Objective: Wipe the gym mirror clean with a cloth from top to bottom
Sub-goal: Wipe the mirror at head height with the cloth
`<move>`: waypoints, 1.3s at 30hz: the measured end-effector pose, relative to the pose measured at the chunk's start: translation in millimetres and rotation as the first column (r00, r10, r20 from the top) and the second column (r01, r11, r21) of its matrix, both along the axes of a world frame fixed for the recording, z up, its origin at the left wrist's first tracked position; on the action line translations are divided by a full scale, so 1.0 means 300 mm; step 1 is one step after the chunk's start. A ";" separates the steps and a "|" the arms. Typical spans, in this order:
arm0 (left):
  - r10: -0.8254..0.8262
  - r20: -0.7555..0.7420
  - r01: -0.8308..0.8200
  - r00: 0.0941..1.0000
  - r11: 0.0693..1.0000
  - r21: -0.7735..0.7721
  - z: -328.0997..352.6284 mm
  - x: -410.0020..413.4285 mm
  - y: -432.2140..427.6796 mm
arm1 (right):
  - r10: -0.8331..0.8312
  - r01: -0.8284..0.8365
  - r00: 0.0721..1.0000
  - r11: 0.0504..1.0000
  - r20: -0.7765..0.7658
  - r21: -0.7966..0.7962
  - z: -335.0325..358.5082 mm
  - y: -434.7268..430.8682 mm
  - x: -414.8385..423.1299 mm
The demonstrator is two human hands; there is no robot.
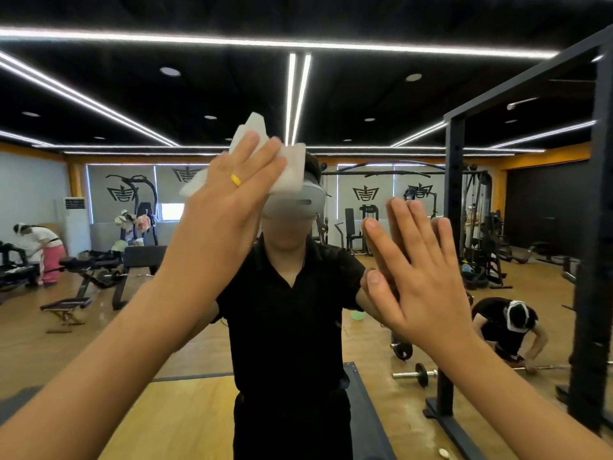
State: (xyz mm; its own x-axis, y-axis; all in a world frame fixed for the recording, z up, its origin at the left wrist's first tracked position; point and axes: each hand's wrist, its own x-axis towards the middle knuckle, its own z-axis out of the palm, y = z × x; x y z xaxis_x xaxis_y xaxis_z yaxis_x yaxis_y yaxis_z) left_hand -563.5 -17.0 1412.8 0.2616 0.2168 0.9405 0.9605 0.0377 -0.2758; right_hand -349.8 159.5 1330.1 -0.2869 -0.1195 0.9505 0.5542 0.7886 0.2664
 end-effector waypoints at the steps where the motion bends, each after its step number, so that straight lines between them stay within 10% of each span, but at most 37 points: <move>1: 0.000 0.015 0.000 1.000 1.000 -0.004 -0.051 -0.001 -0.010 | 0.002 -0.002 1.000 1.000 0.000 0.004 0.000 0.002 0.002; 6: 0.031 0.002 -0.031 1.000 0.997 -0.066 -0.246 -0.010 -0.028 | 0.023 -0.023 1.000 1.000 -0.016 0.016 -0.004 0.007 0.004; 16: 0.115 0.044 -0.114 0.992 0.993 -0.016 0.051 0.104 0.057 | 0.059 -0.059 0.998 0.998 -0.007 -0.003 -0.004 0.017 0.008; 26: 0.148 0.132 -0.150 0.980 0.989 0.009 -0.336 0.067 0.007 | 0.063 -0.063 0.998 0.998 0.001 -0.011 -0.012 0.022 0.009; 39: 0.052 -0.076 -0.057 0.996 0.997 -0.061 0.083 0.142 0.123 | 0.075 -0.073 0.996 0.997 -0.051 0.027 -0.009 0.021 -0.001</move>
